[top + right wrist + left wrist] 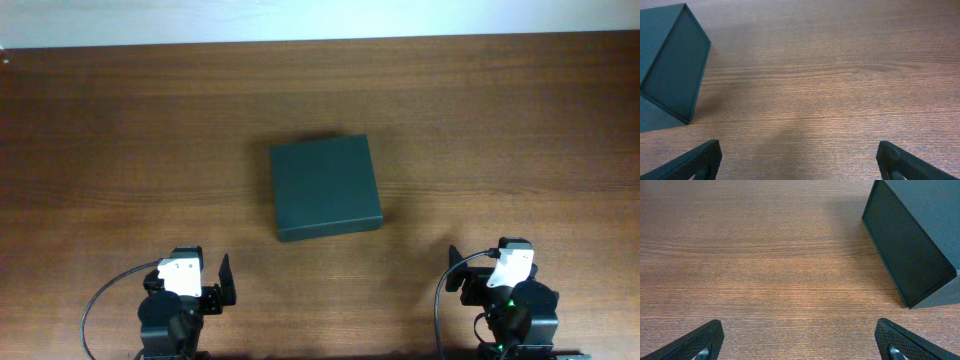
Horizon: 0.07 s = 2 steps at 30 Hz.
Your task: Pack container
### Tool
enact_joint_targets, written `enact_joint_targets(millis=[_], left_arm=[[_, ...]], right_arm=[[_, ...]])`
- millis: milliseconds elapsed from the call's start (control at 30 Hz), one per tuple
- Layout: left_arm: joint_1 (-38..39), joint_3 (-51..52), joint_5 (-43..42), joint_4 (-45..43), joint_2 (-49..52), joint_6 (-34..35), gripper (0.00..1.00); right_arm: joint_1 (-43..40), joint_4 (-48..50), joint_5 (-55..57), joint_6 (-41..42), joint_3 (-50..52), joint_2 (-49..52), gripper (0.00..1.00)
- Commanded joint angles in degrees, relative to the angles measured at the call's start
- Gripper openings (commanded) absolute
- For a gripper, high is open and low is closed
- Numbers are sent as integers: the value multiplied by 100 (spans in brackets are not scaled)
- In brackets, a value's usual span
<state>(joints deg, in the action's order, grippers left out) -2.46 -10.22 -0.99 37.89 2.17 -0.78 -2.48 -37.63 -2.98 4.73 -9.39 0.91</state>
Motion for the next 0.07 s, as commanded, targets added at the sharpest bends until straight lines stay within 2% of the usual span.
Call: enact_joint_targets(millis=[0, 33], left_arm=[[-44, 33, 81, -11, -55, 57, 99], [-44, 33, 81, -13, -55, 57, 99]], right_arm=[[-50, 13, 70, 68, 39, -66, 99], [-50, 13, 68, 68, 39, -66, 99]])
